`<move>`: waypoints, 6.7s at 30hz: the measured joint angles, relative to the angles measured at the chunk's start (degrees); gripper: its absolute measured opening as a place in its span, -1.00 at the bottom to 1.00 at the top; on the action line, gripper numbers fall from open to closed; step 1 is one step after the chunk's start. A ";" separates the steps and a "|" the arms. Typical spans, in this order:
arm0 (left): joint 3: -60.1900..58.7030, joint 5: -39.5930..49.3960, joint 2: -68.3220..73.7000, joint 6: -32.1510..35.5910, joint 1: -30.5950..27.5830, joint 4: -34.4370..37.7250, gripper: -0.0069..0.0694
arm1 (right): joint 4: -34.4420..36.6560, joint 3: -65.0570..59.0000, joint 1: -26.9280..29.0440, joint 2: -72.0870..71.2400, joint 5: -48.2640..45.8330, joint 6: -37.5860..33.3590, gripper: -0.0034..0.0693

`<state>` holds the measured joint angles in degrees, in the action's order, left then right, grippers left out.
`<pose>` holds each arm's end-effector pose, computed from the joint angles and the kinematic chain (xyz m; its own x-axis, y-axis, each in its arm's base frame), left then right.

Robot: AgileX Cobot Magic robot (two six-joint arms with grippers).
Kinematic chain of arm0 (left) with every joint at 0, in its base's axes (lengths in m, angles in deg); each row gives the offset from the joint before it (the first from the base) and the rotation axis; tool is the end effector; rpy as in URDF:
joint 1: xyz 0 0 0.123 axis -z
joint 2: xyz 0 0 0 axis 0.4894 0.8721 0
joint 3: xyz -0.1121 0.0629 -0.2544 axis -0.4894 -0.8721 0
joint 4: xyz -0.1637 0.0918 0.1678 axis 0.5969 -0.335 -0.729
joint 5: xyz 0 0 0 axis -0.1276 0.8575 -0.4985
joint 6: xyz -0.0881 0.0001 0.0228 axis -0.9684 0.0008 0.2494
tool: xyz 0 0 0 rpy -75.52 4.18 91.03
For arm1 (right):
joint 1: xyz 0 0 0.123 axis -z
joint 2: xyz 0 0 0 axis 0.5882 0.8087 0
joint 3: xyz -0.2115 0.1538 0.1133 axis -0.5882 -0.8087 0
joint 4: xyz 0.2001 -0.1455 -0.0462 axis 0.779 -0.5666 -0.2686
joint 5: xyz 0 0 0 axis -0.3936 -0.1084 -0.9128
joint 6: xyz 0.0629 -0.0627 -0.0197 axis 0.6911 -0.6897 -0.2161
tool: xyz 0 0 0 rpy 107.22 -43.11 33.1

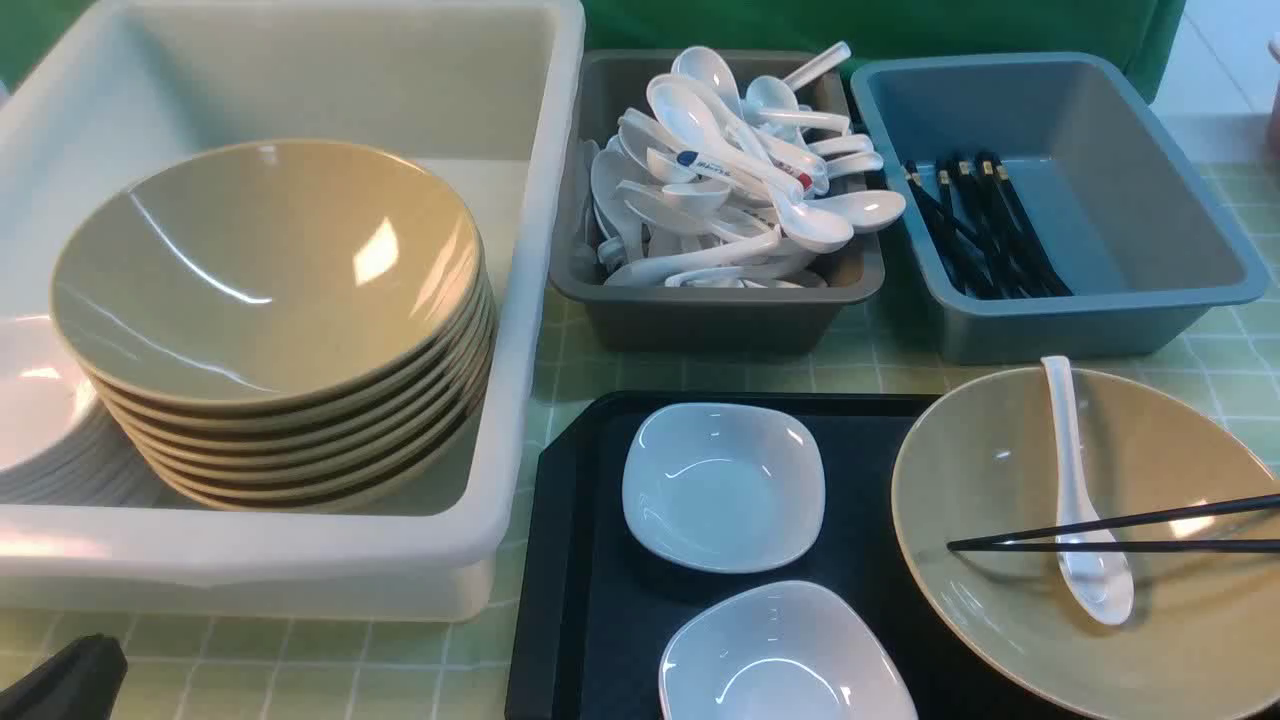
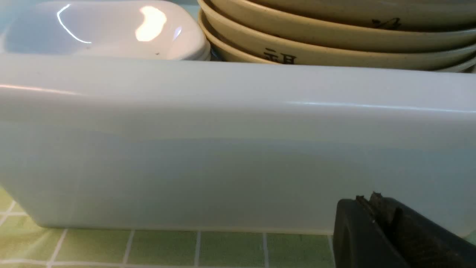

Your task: On green table put chopsticks spoon bowls plates into blue grey white boxes.

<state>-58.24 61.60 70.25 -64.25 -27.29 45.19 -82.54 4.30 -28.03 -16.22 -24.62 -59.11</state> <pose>0.0526 -0.0011 0.1747 -0.2813 0.0192 -0.9594 0.0284 0.9995 0.0116 0.0534 -0.0123 0.1860 -0.1905 -0.0553 -0.9801 0.1743 0.9806 -0.0892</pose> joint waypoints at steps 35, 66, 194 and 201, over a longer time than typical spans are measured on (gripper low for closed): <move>-0.56 -21.69 0.00 -4.61 0.00 3.70 -0.82 | 0.00 -0.86 0.00 0.00 7.24 0.29 -0.26; 25.58 -26.44 13.69 -17.94 0.06 7.99 -0.82 | -0.50 33.45 0.00 18.44 25.23 20.74 -0.26; 55.84 47.05 68.96 57.56 16.87 56.17 -0.82 | 58.35 80.18 0.49 96.88 -41.18 -53.69 0.55; 57.16 42.12 60.84 44.22 16.73 43.00 -0.82 | 31.69 64.24 -10.10 86.71 -33.17 -36.59 0.54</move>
<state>-1.08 103.72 131.08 -20.04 -10.56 88.19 -50.84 68.55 -38.14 70.49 -57.79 -95.70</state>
